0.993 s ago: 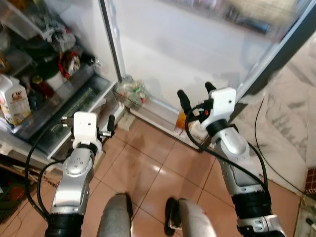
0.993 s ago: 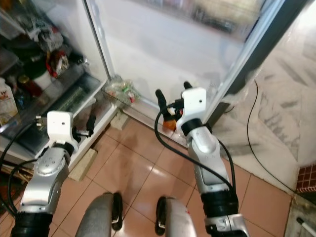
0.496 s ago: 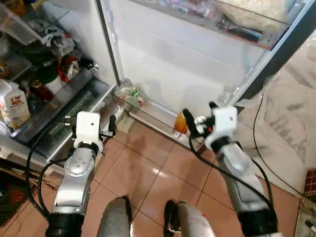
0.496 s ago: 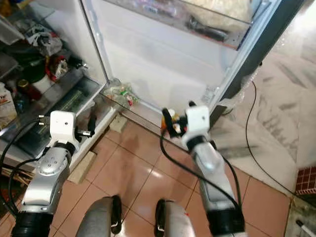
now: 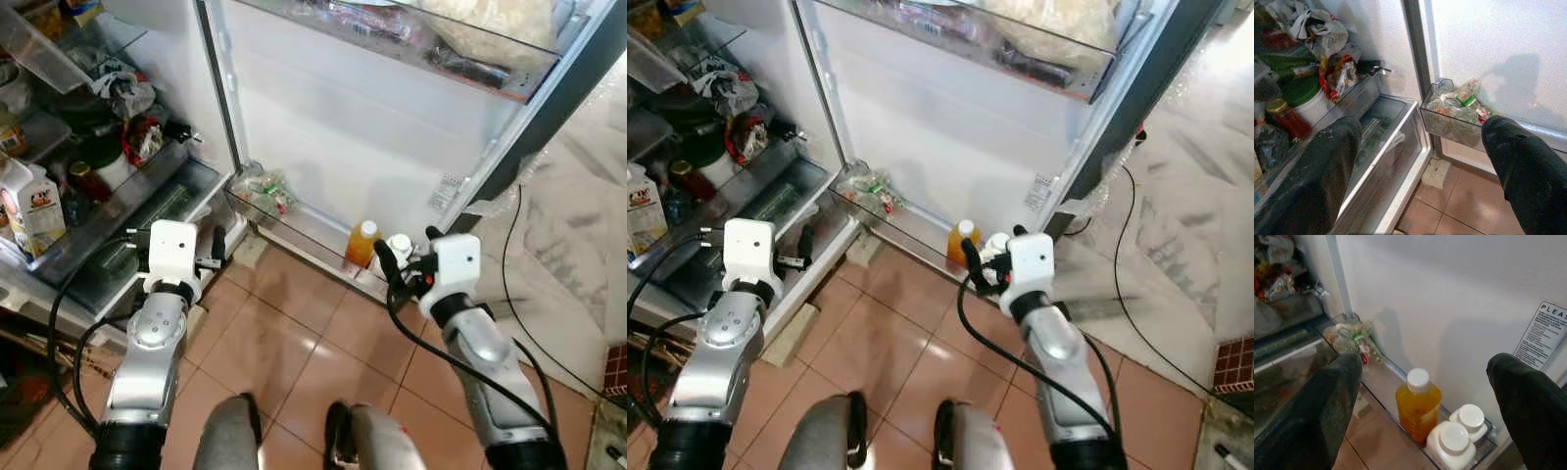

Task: Restocking fridge

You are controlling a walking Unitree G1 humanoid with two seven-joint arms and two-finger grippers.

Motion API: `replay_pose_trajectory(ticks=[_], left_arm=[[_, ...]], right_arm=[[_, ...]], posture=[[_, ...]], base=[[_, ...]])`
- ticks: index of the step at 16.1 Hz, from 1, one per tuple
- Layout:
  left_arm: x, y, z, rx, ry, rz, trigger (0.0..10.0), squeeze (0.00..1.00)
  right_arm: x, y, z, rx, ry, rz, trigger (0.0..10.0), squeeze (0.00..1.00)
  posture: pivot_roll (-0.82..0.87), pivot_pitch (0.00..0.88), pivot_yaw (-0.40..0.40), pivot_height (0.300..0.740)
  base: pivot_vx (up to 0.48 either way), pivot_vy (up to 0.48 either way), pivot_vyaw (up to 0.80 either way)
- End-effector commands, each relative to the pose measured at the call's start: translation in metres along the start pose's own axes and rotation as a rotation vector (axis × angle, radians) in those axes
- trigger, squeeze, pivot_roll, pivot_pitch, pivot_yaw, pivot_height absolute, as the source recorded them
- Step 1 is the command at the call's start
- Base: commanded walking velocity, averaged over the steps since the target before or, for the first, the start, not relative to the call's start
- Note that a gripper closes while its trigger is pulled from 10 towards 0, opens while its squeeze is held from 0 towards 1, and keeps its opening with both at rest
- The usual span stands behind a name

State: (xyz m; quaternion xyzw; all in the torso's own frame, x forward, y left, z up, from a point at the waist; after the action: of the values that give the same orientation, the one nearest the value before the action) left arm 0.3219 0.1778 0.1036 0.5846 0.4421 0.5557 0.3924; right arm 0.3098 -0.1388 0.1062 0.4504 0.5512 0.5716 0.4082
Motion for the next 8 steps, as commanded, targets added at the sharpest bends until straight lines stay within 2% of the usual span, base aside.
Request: replay_pose_trajectory(ticks=[1, 5, 6, 8], left_arm=[[0.0003, 0.0012, -0.0004, -0.007, 0.008, 0.004, 10.0, 0.0], [0.0, 0.001, 0.0004, -0.004, 0.006, 0.006, 10.0, 0.0], [-0.0003, 0.0015, 0.0006, -0.007, 0.003, 0.004, 10.0, 0.0], [-0.0005, 0.002, 0.001, -0.01, 0.005, -0.001, 10.0, 0.0]], right_arm=[[-0.0046, 0.0001, -0.0021, 0.005, -0.017, -0.012, 10.0, 0.0], [-0.004, 0.0011, 0.001, -0.001, -0.021, -0.009, 10.0, 0.0], [-0.0037, 0.0013, 0.0015, -0.001, -0.021, -0.01, 10.0, 0.0], [-0.0031, 0.0009, 0.001, -0.004, -0.017, -0.008, 10.0, 0.0]], posture=[[0.09, 0.151, -0.023, 0.74], [0.09, 0.151, -0.022, 0.74], [0.09, 0.151, -0.022, 0.74], [0.09, 0.151, -0.024, 0.74]], base=[[0.0, -0.401, 0.0], [0.0, -0.39, 0.0], [0.0, -0.255, 0.0], [0.0, 0.0, 0.0]])
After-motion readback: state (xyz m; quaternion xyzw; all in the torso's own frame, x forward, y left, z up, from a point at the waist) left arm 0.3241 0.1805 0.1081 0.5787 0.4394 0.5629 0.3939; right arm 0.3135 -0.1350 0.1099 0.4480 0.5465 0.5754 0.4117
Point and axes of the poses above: a point about 5 cm out from each wrist's last joint towards the gripper, its own z axis pointing out of the wrist towards the gripper, its own y axis along the axis of the wrist's last joint, x = y × z, the point moved 4 cm from there along z, pointing out of the wrist towards the gripper, and after that the axes turned 6 degrees about z, right-handed, at the moved point
